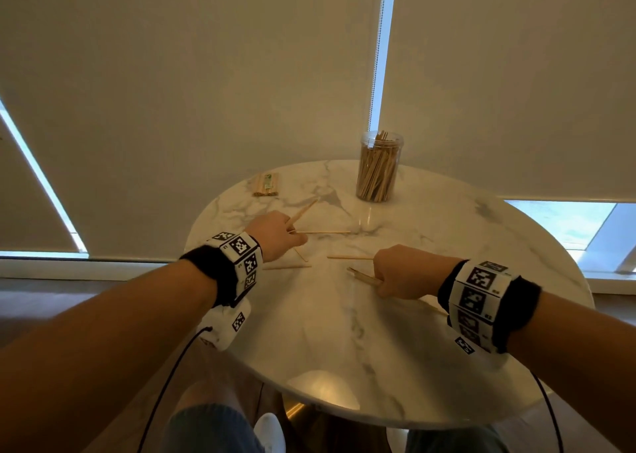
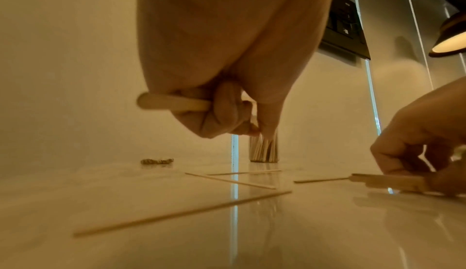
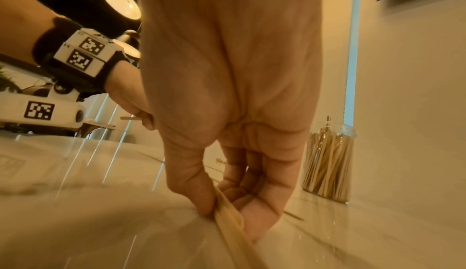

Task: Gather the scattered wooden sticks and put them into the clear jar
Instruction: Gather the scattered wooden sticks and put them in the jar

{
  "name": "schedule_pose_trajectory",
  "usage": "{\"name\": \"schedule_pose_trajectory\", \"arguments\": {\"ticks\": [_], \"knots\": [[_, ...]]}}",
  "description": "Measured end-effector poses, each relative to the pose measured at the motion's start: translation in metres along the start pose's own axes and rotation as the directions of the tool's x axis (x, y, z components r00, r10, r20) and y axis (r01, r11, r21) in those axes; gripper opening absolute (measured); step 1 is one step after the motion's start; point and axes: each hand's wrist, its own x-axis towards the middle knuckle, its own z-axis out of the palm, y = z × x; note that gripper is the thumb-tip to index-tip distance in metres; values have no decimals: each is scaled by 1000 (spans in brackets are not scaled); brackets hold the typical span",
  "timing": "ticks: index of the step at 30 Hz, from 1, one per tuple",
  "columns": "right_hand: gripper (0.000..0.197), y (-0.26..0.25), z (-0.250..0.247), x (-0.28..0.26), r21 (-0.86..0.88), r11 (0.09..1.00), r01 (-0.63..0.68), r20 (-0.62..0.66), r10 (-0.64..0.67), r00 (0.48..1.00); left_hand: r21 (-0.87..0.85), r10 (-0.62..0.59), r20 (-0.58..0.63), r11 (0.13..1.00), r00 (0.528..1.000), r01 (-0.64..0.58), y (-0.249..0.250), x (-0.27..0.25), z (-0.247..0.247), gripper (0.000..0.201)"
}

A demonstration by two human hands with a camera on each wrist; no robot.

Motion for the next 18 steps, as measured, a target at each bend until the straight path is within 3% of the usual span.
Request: {"name": "schedule_pose_trajectory", "arguments": {"ticks": [4, 7, 14, 18], "knots": [[17, 8, -17, 9, 18, 1000, 21, -92, -19, 996, 82, 65, 47, 994, 997, -69, -9, 11, -13, 23], [25, 10, -25, 24, 29, 999, 39, -158, -34, 987, 198, 106, 107, 972, 989, -126, -9, 20, -13, 25], [23, 13, -10, 47, -59, 997, 54, -112, -60, 992, 313, 208, 352, 892, 912, -325, -13, 24, -7, 51], [27, 20, -13, 48, -60, 997, 39, -75, -43, 996, 344, 285, 339, 850, 897, -399, -18, 28, -2, 33]]}}
